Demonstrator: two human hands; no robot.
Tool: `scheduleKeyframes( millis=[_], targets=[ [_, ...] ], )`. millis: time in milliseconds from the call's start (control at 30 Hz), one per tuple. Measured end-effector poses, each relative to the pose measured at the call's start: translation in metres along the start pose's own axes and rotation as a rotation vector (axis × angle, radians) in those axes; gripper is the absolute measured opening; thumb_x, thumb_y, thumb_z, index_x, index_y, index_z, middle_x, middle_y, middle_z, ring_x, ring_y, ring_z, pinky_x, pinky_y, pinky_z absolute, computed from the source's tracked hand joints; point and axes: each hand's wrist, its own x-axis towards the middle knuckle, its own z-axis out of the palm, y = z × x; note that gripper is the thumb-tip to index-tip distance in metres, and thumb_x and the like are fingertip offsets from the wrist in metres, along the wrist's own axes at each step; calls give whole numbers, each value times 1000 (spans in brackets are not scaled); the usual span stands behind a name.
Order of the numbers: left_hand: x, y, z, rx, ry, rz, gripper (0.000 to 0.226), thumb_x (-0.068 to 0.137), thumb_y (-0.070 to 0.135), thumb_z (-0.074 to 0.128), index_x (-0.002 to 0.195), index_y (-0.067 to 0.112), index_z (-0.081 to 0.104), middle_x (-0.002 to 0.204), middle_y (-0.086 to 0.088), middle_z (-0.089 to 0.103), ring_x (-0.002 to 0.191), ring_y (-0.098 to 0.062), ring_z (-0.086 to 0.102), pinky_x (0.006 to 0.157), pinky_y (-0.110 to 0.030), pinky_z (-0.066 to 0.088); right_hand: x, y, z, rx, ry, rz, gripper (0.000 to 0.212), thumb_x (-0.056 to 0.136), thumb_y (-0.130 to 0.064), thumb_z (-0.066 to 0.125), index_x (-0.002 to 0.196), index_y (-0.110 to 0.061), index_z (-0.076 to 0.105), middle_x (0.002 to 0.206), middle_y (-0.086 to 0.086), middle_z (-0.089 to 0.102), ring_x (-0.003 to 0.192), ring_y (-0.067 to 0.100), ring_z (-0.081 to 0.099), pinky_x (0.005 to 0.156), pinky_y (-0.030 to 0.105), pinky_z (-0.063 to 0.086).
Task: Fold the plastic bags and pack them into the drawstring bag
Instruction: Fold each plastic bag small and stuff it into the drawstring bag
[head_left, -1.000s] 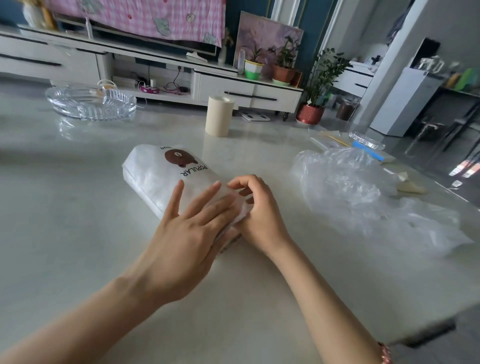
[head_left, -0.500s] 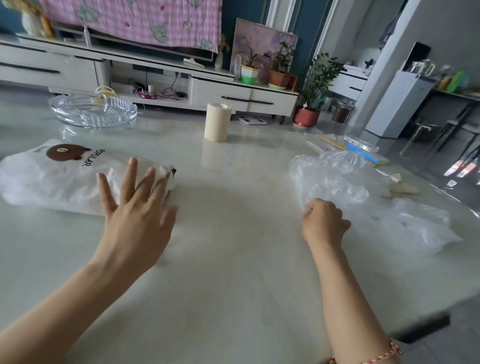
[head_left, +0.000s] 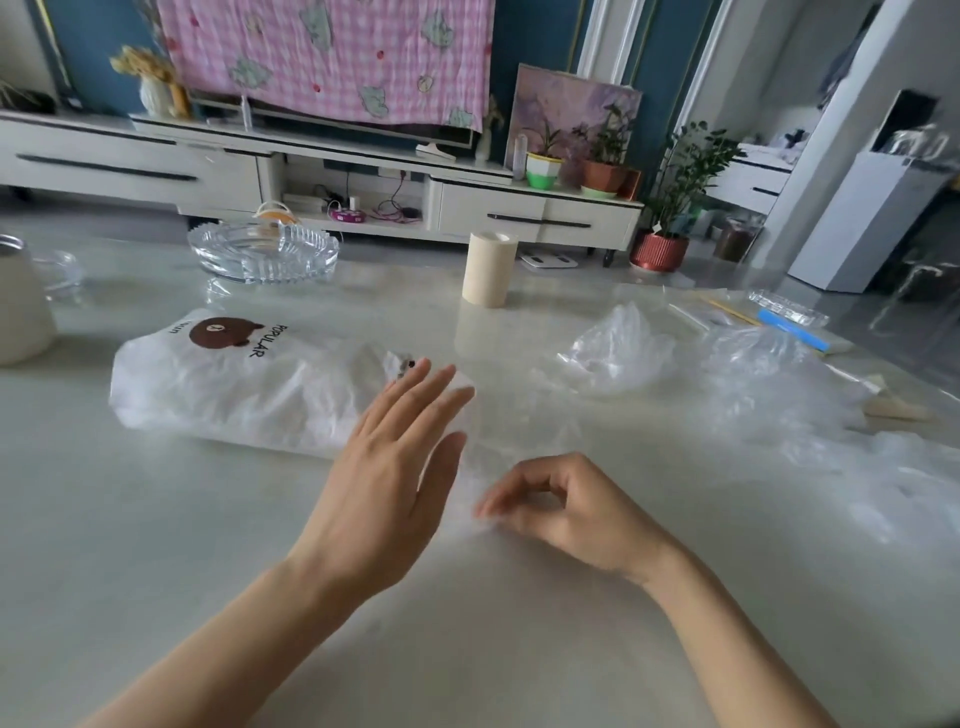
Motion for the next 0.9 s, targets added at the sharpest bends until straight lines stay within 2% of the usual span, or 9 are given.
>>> scheduleKeyframes(
  millis=[133, 300, 400, 501, 567, 667, 801, 868, 901],
  targets=[
    [-8, -15, 13, 106, -175, -15, 44, 92, 37, 36, 115, 13, 65, 134, -9, 55, 133, -27, 40, 110, -36, 31, -2, -1, -13, 100, -53, 106, 22, 71, 2, 55, 62, -15, 67, 85, -1, 73, 89, 11, 67, 78, 14, 46],
    [-15, -18, 17, 226, -315, -84, 50, 87, 50, 37, 103, 15, 68, 134, -14, 53, 123, -32, 51, 101, -38, 37, -7, -3, -26, 123, -43, 179, 20, 67, -4, 49, 67, -11, 68, 70, 1, 70, 61, 11, 63, 61, 15, 46],
    [-15, -13, 12, 115, -309, -185, 33, 91, 47, 49, 89, 17, 62, 151, -8, 30, 135, -24, 36, 106, -28, 29, -2, 3, -23, 139, 330, 104, 29, 80, 13, 50, 75, -12, 64, 69, 0, 68, 48, 12, 55, 52, 22, 44],
    [-14, -5, 12, 62, -194, -280, 32, 89, 46, 55, 77, 18, 60, 121, -4, 56, 117, -21, 52, 89, -25, 38, 4, 24, -22, -250, 729, 43, 26, 80, -6, 66, 103, -17, 62, 107, 0, 62, 93, 16, 59, 79, 23, 44],
    [-14, -1, 8, 67, -181, -298, 22, 89, 41, 58, 90, 19, 59, 94, 3, 57, 97, -22, 57, 76, -25, 37, -2, 36, -17, -500, 647, 205, 54, 79, -27, 73, 127, -14, 52, 127, 4, 52, 120, 23, 47, 99, 32, 35],
    [-17, 1, 8, 144, -252, -200, 20, 85, 19, 60, 105, 18, 60, 89, 2, 61, 86, -24, 61, 75, -31, 45, -12, 40, -11, -523, 576, 278, 29, 81, -19, 70, 109, -13, 65, 106, 6, 64, 105, 27, 58, 90, 33, 42],
    [-19, 20, -6, 123, -256, -169, 13, 87, 11, 55, 85, 17, 67, 79, 3, 64, 74, -20, 63, 66, -27, 46, -37, 11, -17, -284, 693, 150, 14, 88, -8, 60, 92, -20, 66, 100, 2, 62, 89, 10, 59, 84, 19, 43],
    [-18, 29, -21, 14, -307, -365, 19, 92, 12, 52, 86, 17, 69, 78, 6, 64, 71, -11, 59, 65, -23, 44, -61, -14, -22, -39, 596, 71, 8, 88, -26, 63, 94, -27, 68, 110, -10, 59, 103, -3, 55, 95, 17, 41],
    [-16, 31, -27, -77, -348, -480, 21, 91, 11, 52, 81, 18, 68, 68, 9, 61, 59, -5, 55, 58, -20, 42, -73, -26, -22, 90, 448, 56, 24, 81, -45, 66, 103, -35, 65, 121, -18, 54, 115, -9, 47, 99, 11, 37]
  ],
)
